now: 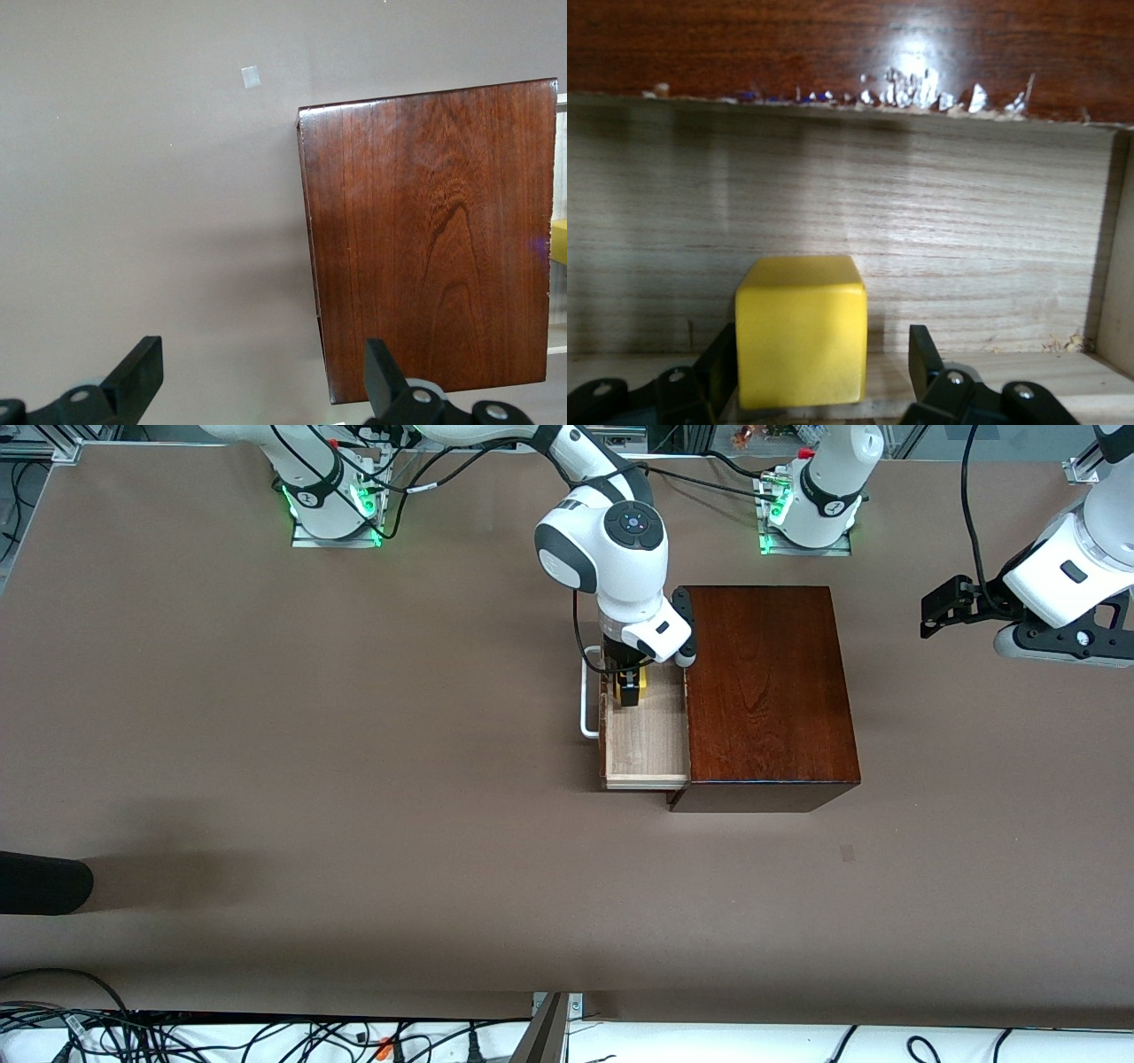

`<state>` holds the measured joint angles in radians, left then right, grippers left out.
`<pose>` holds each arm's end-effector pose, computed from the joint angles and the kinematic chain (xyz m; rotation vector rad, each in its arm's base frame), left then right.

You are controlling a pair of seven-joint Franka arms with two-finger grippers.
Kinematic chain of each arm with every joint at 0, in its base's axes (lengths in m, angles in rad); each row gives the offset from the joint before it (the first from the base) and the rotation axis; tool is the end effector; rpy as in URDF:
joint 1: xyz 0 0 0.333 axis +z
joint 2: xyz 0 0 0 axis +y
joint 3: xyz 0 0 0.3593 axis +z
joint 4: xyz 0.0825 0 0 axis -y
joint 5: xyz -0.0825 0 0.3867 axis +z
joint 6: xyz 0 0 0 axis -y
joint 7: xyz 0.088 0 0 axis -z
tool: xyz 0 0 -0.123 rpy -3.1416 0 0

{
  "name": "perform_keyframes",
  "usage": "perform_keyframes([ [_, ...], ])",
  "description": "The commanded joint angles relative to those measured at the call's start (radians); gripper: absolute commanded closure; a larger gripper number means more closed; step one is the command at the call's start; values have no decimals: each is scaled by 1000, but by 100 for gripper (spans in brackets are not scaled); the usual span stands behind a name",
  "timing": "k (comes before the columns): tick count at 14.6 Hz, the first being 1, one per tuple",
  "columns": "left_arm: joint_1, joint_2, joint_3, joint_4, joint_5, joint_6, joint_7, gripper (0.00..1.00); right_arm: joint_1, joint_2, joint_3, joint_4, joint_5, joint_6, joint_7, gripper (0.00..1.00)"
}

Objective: Open drawer, take yellow block, close drawer
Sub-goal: 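Lower the right gripper and close it on the yellow cube, then lift the cube with the right gripper while the left gripper reaches the handle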

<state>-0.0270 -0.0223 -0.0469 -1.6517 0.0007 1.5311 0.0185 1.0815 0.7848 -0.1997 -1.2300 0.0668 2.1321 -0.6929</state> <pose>0.5394 -0.0401 0.6227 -3.1300 0.1446 0.1540 0.4685 0.6470 0.3330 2.1281 2.2115 0.2126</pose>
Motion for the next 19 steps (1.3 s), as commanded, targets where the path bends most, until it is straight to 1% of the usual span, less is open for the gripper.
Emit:
perform_keyframes([
  [1, 1, -8, -2, 6, 13, -16, 8, 0, 0, 14, 2, 24, 5, -7, -17, 33],
  [2, 1, -8, -2, 6, 13, -16, 8, 0, 0, 14, 2, 26, 5, -9, -17, 37],
  [5, 1, -8, -2, 6, 12, -16, 8, 0, 0, 10, 2, 27, 5, -14, -17, 55],
  [6, 1, -8, -2, 6, 12, -16, 8, 0, 0, 7, 2, 27, 5, -15, -19, 58],
  [9, 1, -7, -4, 6, 12, -16, 6, 0, 0, 2, 2, 38, 5, -55, -16, 59],
  [10, 1, -7, -4, 6, 12, -16, 6, 0, 0, 1, 2, 59, 7, -85, -14, 59],
  [12, 1, -7, -4, 6, 12, -16, 6, 0, 0, -1, 0, 134, 8, -177, -5, 59],
  [14, 1, -7, -4, 7, 12, -16, 6, 0, -3, -12, -6, 170, 37, -248, 3, 59],
  [17, 1, -4, -4, 13, 10, -14, 3, 0, -15, -79, -12, 173, 45, -309, 35, 59],
  [19, 1, 24, -5, 50, 10, -14, 3, 0, -22, -113, -15, 173, 48, -340, 85, 59],
])
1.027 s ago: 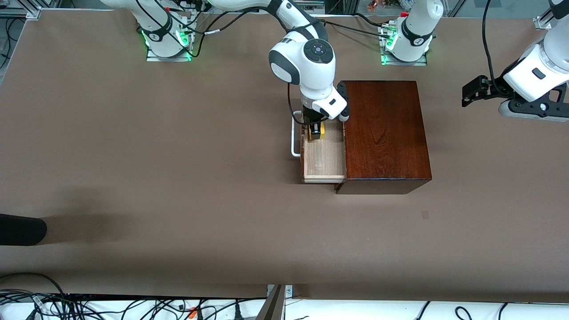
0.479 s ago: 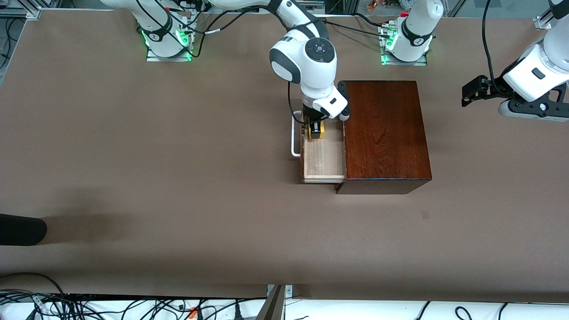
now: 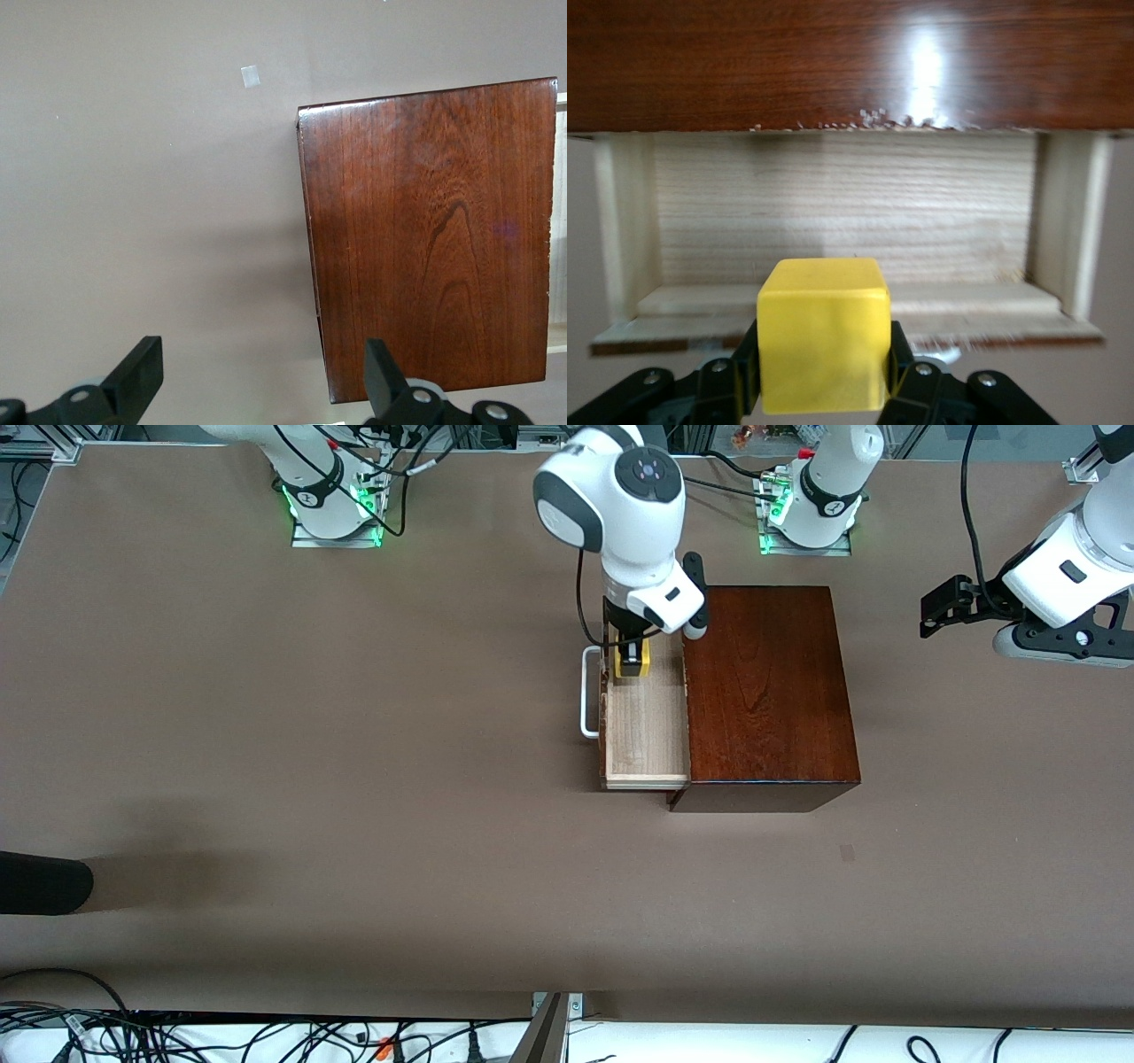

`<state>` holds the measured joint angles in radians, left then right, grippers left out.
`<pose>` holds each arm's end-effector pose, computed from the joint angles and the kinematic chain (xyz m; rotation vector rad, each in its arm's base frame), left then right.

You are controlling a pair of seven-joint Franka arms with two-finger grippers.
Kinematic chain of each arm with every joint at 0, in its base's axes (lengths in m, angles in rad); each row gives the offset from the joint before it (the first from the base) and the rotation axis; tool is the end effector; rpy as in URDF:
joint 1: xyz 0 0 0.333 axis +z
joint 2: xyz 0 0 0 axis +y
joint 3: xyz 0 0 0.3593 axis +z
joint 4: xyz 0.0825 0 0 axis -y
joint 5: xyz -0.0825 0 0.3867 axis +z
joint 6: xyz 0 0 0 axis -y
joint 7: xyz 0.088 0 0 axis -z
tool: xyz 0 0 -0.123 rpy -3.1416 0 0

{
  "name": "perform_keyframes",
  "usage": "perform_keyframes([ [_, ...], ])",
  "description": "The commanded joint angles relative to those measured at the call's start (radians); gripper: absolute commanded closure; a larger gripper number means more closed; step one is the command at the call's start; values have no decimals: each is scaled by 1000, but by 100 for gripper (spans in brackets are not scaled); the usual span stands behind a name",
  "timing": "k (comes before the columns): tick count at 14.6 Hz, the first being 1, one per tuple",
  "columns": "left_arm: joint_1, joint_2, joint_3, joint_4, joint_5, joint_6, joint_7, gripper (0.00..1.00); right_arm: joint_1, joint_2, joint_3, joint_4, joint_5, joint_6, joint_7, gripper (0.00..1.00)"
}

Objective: Open drawer, take yellow block, close drawer
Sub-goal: 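Lift the cube with the right gripper while the left gripper reaches the handle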

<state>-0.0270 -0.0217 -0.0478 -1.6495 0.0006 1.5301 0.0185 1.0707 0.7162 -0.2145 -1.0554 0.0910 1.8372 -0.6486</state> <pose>0.5395 -0.0407 0.6233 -3.1301 0.1460 0.1531 0.4659 0.6363 0.4437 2.2226 2.1580 0.1306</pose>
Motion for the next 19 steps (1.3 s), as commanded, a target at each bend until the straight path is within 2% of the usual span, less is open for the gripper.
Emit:
perform_keyframes([
  [1, 1, 40, -4, 74, 10, -15, 3, 0, -26, -63, 0, -2, 26, -52, 62, 59],
  [5, -2, 48, -4, 100, 7, -11, 5, 0, -144, -127, -2, -3, 82, -128, 72, 58],
  [8, -14, 51, -6, 109, 2, -5, 1, 0, -289, -170, 0, -5, 107, -209, 32, 58],
  [11, -20, 97, -13, 135, -60, -4, -35, 0, -392, -199, -3, -8, 113, -231, 1, 58],
  [15, -120, 130, -108, 135, -67, -1, -158, 0, -550, -244, -16, -8, 133, -305, 4, 58],
  [19, -308, 180, -193, 135, -22, 122, -238, 0, -577, -262, -115, -9, 135, -338, 7, 58],
])
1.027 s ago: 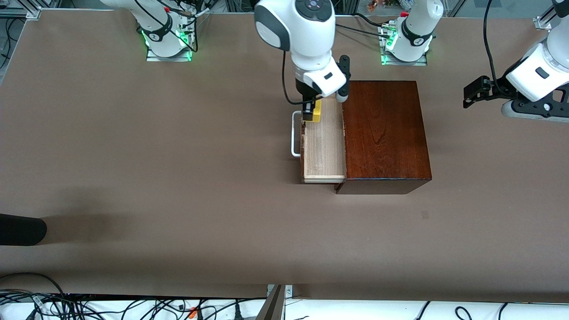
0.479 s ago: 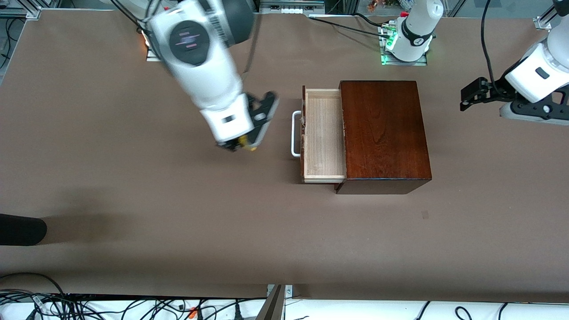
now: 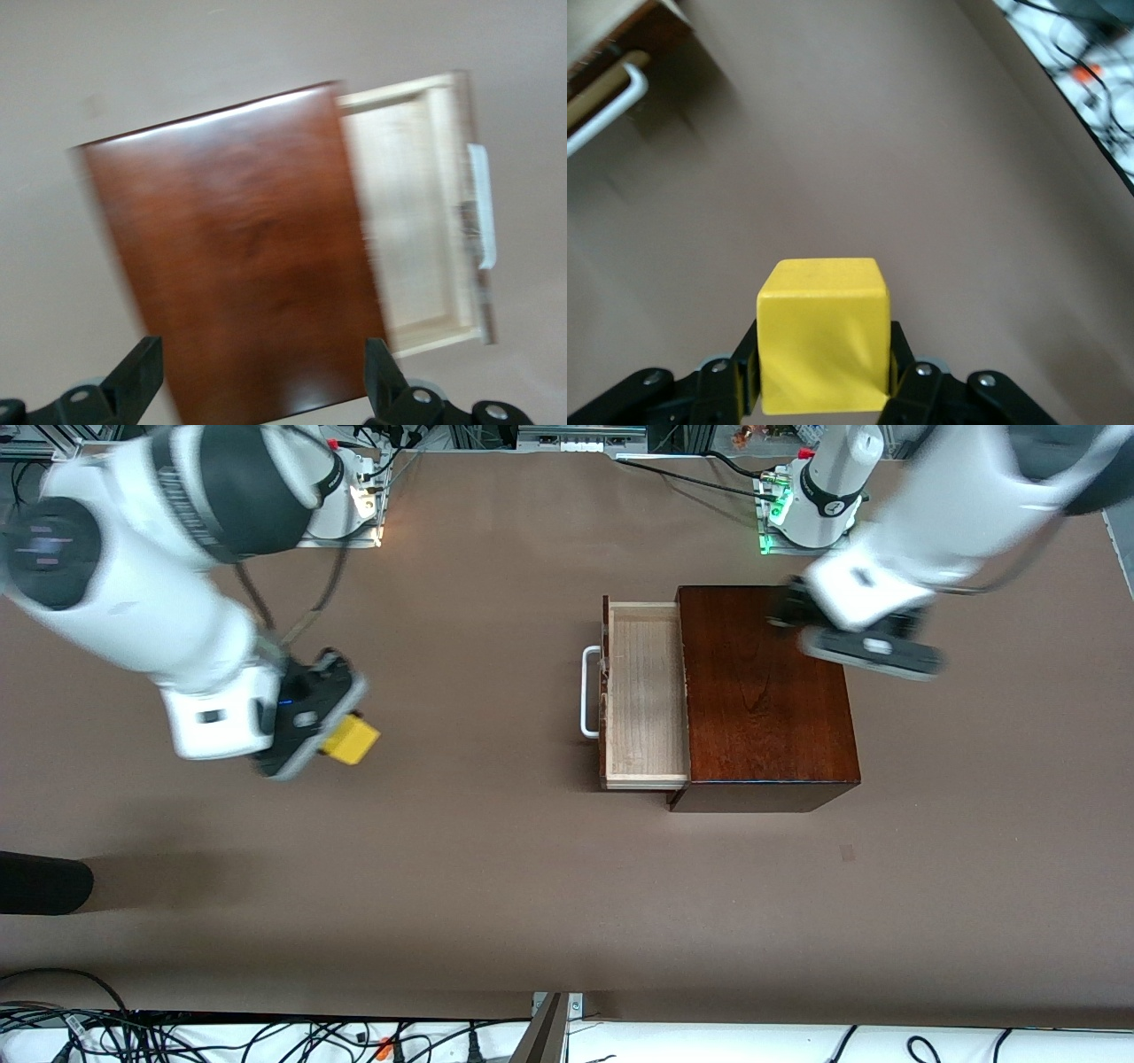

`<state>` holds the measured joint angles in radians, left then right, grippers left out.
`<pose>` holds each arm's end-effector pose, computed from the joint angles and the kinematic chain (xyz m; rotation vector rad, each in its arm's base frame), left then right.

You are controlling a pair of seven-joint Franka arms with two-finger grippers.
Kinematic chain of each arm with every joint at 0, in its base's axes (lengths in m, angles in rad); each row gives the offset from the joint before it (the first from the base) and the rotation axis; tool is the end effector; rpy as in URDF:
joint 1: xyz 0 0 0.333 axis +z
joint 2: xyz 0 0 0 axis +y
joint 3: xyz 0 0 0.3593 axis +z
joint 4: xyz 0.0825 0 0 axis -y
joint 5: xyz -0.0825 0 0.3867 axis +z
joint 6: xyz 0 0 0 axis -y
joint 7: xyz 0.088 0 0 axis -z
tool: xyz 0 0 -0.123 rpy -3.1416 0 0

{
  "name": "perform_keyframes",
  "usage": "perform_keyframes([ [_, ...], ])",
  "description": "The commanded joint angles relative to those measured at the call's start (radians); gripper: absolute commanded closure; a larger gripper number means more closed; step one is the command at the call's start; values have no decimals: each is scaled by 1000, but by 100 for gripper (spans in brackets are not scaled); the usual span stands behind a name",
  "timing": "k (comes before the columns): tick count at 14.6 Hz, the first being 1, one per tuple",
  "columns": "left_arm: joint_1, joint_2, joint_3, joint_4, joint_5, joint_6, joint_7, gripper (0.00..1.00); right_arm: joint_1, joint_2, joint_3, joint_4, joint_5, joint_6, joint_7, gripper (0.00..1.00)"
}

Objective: Open drawer, take yellow block, close drawer
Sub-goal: 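Lift the cube with the right gripper while the left gripper reaches the handle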

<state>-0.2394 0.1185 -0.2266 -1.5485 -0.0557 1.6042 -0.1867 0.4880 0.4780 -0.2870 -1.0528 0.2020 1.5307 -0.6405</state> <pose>0.5335 -0.2669 0.5988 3.0512 -0.4222 -0.1279 0.6724 0.2207 0.5978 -2.7799 -1.3139 -0.0463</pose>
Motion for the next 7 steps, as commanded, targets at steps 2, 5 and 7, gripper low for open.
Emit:
perform_keyframes([
  [2, -191, 68, -14, 34, 74, 114, -31, 0, 6, -24, -79, -12, 24, -61, -4, 58],
  [5, -325, 188, -13, 94, 74, 175, -20, 0, 1, -35, -110, -47, 24, -83, 30, 59],
  [7, -406, 283, -11, 172, 89, 178, 24, 0, -22, -84, -107, -157, 24, -57, 99, 59],
])
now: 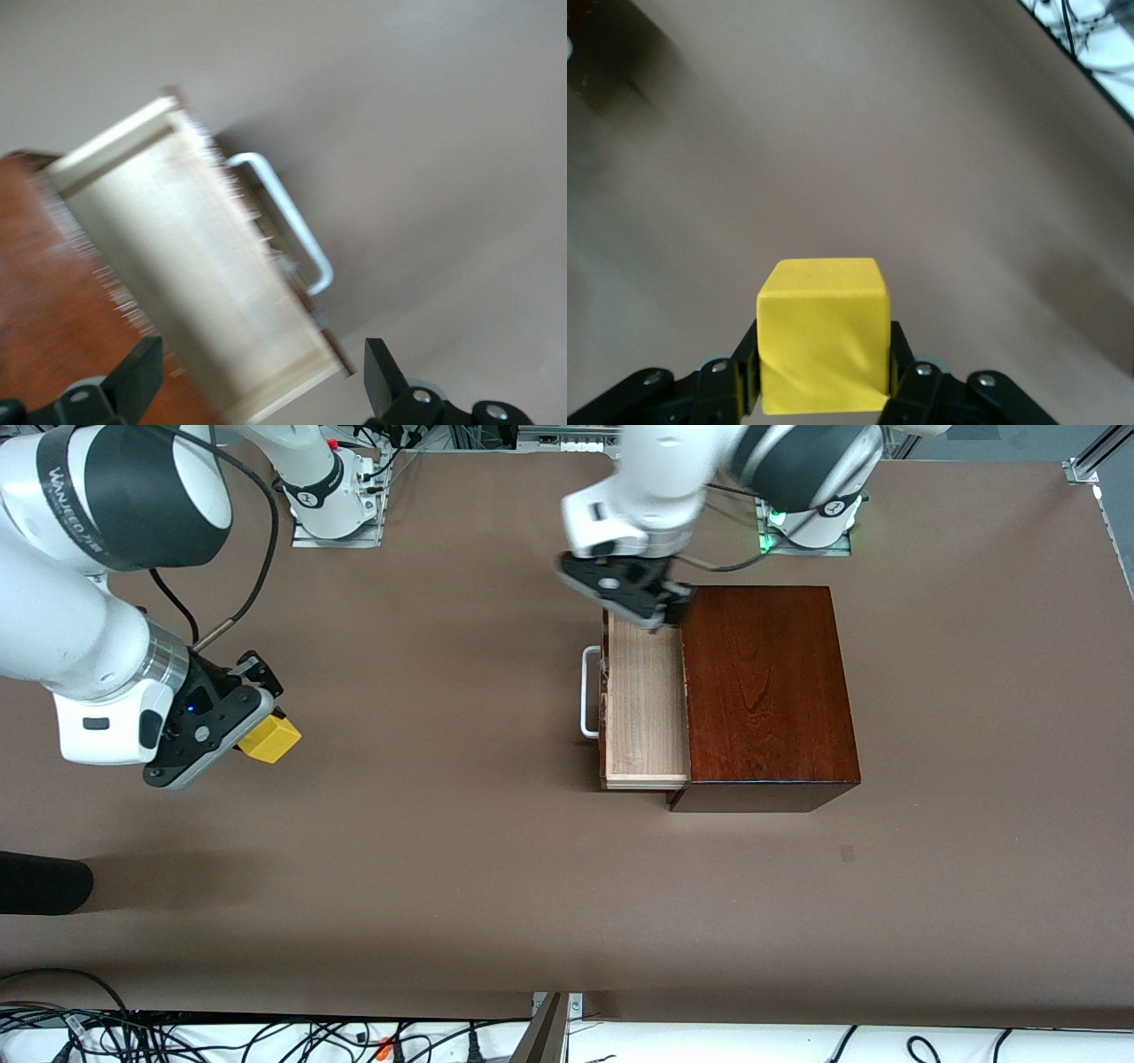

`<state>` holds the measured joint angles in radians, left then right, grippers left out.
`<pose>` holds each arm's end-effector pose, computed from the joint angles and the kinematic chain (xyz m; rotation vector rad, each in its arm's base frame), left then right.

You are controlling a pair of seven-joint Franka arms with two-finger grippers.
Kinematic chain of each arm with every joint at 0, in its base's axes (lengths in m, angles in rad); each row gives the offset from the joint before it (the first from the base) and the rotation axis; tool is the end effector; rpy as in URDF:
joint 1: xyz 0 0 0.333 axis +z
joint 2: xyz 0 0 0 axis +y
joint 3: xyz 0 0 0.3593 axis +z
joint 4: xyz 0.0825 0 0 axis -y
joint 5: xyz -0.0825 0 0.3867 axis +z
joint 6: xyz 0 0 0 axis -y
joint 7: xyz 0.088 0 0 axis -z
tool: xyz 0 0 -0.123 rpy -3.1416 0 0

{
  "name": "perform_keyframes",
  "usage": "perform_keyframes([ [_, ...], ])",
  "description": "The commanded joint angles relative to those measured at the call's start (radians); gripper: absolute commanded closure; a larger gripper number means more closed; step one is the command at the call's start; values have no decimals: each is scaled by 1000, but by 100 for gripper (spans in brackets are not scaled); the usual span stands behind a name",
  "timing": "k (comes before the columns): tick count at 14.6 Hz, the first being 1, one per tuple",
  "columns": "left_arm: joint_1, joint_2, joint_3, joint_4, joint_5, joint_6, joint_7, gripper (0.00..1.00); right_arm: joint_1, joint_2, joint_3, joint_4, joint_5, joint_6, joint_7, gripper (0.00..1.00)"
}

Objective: Open drawer, take yellow block, close drawer
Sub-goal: 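Lift the cube with the right gripper while the left gripper reaches the handle, then push the drawer shut with the left gripper while the right gripper lowers the cube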

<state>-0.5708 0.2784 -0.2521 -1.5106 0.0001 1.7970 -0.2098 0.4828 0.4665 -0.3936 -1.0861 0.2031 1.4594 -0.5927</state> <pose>0.4640 -0.4706 0.5354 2.9349 -0.9131 -0.0296 0.6737 0.1593 0.5914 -2.8928 -1.1074 0.0844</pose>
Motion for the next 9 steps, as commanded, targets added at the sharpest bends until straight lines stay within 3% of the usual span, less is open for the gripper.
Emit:
perform_keyframes([
  [1, -105, 158, 13, 168, 49, -14, 96, 0, -30, -101, 4, -182, 24, 37, 59, 59],
  [4, -119, 212, 13, 194, 51, -8, 298, 0, -61, -179, 15, -349, 13, 133, 73, 59],
  [7, -107, 254, 22, 187, 57, 38, 568, 0, -179, -218, 143, -437, -13, 182, 164, 59],
  [9, -104, 287, 30, 185, 83, 74, 694, 0, -196, -238, 171, -492, -45, 209, 244, 59],
])
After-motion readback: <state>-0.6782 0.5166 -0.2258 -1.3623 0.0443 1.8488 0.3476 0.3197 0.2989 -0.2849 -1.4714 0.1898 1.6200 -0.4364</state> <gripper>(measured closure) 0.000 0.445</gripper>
